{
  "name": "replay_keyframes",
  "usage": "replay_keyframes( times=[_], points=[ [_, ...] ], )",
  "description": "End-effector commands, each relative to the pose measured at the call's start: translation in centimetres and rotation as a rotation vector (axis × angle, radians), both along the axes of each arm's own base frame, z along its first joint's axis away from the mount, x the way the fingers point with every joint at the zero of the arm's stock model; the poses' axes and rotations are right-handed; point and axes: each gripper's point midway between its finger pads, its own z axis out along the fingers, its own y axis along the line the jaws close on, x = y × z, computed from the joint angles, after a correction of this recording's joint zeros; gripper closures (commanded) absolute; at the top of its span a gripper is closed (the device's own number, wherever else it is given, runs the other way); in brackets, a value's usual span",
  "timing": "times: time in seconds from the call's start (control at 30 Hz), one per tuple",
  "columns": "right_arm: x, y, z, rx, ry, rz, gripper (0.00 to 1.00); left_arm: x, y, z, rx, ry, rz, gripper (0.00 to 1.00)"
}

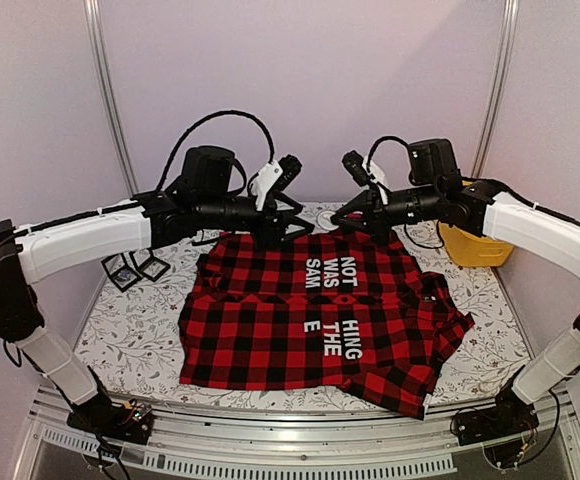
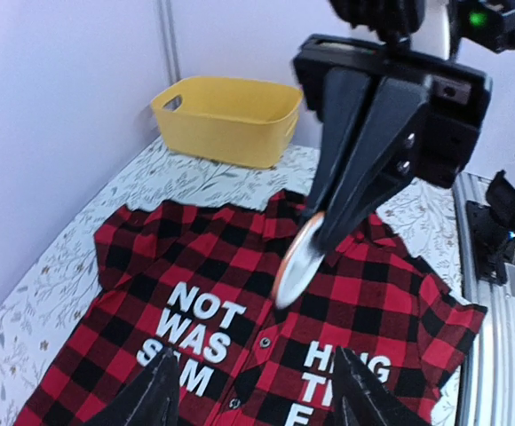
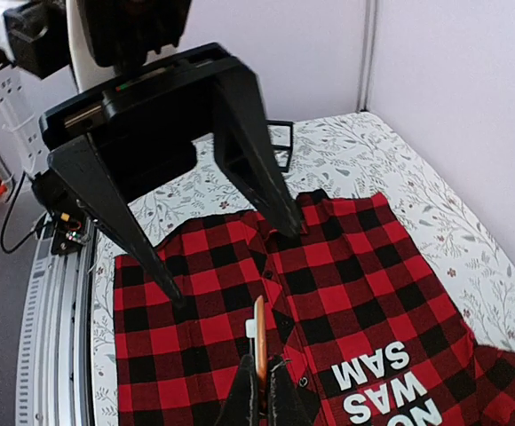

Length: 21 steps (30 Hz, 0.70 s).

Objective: Pin the brooch onto the clothing

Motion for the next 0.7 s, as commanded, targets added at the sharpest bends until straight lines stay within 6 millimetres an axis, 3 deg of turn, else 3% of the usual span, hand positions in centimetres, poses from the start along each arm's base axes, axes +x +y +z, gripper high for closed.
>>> replay_keyframes(
  times=[0.0, 0.13, 0.17, 0.27, 0.5, 0.67],
  points=[
    [6.1, -5.9, -4.2, 0.036, 0.241, -0.363, 1.00, 7.2, 4.9, -6.6, -0.011, 0.239, 0.380, 0.43],
    [7.7, -10.0, -9.6, 0.082, 0.496, -0.574, 1.00, 10.4, 9.2, -16.1, 0.095, 0.472, 0.640, 0.47],
    [7.3, -10.5, -11.0, 0.078, 0.527, -0.595, 1.00, 10.7, 10.3, -18.4, 0.115, 0.534, 0.686, 0.49],
    [6.6, -10.9, -12.7, 0.089, 0.563, -0.620, 1.00, 11.0, 13.1, -23.4, 0.146, 0.642, 0.794, 0.50],
    [6.0, -10.9, -14.2, 0.089, 0.603, -0.619, 1.00, 10.9, 19.6, -30.3, 0.296, 0.678, 1.042, 0.49],
    [6.1, -10.8, -14.1, 0.090, 0.604, -0.613, 1.00, 10.1, 24.7, -32.4, 0.348, 0.705, 1.176, 0.49]
  ],
)
